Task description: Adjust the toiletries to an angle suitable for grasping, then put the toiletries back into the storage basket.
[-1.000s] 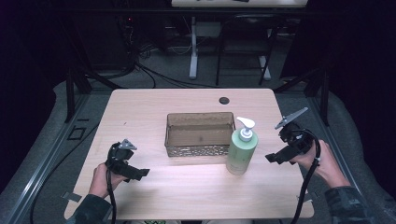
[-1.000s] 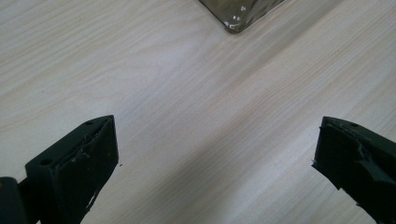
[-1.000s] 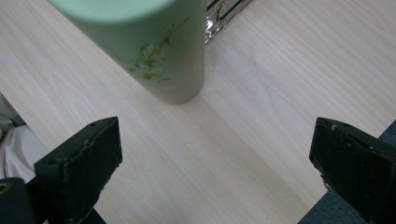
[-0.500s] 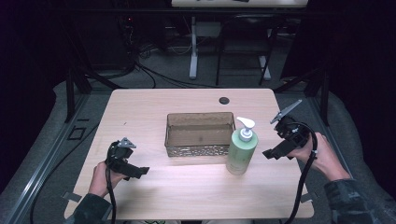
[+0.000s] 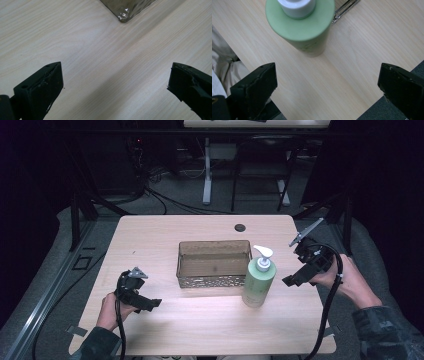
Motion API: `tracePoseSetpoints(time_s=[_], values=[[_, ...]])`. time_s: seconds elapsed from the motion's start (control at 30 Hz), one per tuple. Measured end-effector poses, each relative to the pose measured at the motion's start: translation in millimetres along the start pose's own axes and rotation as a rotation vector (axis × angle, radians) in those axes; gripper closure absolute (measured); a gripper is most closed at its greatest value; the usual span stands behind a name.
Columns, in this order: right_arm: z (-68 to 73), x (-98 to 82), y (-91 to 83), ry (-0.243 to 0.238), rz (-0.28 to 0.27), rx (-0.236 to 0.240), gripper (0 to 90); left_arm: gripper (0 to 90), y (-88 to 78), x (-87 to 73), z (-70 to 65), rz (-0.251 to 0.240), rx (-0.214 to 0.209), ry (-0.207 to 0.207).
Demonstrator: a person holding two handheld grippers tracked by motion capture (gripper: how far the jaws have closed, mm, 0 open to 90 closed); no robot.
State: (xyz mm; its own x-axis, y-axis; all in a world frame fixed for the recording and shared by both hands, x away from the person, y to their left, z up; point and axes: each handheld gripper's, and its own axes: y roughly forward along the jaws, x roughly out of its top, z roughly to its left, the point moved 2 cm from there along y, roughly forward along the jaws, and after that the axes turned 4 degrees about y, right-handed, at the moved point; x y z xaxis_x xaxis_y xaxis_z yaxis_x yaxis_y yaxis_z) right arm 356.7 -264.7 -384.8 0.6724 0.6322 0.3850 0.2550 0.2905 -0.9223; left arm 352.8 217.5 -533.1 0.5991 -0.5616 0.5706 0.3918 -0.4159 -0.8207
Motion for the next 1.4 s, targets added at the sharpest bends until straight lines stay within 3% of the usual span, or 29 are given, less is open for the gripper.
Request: tracePoseSetpoints(time_s=[0.23,0.57,0.83,1.17,1.4], values=[[7.5,10.8,-8.4,-0.009,0.024,0.002,0.0,0.0,5.5,1.1,-1.1,0.027,-0.012,0.020],[16.6,38.7,-12.9,-0.074,0.078,0.007,0.0,0.0,6.5,2.8,-1.3,0.025,-0.017,0.022],[26.9,60.3,-8.0,-0.150,0.122,0.020,0.0,0.0,6.2,1.8,-1.6,0.025,-0.020,0.020],[33.9,81.6,1.7,-0.203,0.167,0.016,0.0,0.0,6.0,0.9,-0.9,0.030,-0.023,0.018],[37.1,96.1,7.8,-0.243,0.182,-0.022,25.9,0.0,8.0,-0.8,-0.9,0.035,-0.028,0.014]])
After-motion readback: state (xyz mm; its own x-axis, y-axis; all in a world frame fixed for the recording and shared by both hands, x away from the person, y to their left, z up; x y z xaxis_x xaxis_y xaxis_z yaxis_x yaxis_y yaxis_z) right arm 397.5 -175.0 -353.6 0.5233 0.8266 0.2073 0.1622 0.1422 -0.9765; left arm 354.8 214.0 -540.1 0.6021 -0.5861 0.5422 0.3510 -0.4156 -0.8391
